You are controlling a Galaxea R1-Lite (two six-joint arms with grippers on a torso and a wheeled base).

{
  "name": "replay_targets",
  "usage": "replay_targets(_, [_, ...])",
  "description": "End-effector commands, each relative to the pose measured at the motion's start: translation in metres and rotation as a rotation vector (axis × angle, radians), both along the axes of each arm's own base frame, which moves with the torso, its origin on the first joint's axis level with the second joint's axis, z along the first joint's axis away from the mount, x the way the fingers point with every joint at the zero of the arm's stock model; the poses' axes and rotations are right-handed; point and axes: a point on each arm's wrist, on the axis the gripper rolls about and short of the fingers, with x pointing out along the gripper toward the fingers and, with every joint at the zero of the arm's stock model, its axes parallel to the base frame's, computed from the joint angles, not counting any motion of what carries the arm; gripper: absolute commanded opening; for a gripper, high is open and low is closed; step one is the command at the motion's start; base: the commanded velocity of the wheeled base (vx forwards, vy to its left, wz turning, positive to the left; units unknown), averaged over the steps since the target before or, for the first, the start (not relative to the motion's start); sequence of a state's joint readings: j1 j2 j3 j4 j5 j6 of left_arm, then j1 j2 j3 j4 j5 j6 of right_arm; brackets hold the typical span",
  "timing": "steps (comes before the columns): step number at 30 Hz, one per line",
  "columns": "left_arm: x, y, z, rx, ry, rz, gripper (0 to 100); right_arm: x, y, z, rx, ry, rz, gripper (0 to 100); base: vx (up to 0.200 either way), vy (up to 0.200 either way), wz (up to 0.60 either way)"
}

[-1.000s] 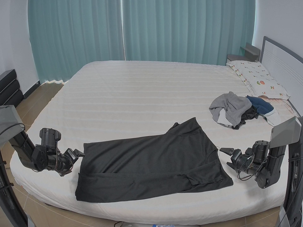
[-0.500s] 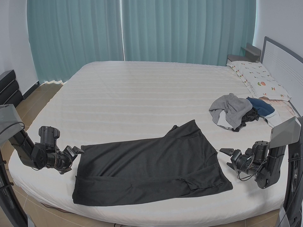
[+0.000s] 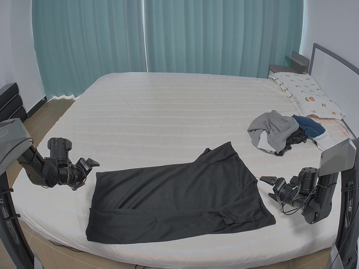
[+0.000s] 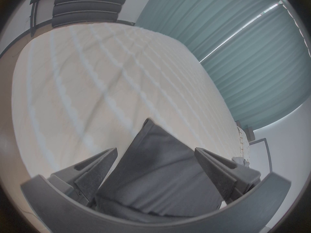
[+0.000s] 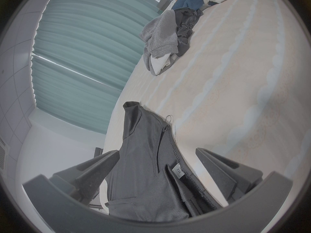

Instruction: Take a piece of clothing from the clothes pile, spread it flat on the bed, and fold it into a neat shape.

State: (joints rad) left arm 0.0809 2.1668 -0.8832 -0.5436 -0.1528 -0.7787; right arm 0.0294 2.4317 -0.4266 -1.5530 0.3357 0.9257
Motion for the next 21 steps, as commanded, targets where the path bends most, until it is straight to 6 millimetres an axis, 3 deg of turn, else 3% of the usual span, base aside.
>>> replay_targets(1, [0.039,0.004,-0.027,-0.007,-0.015,-0.057,100,0.000,0.001,0.000,0.000,-0.009,0.005,100,0.000,0.000,0.00])
replay_targets(7, [0.050,0.003,-0.031,-0.030,-0.042,-0.115,100,0.000,0.002,0.000,-0.002,-0.008,0.006,100,0.000,0.000,0.00])
replay_targets(21, [0.046,0.000,-0.053,0.073,-0.037,-0.163,100,0.000,0.003,-0.002,-0.004,-0.003,0.010,100,0.000,0.000,0.00])
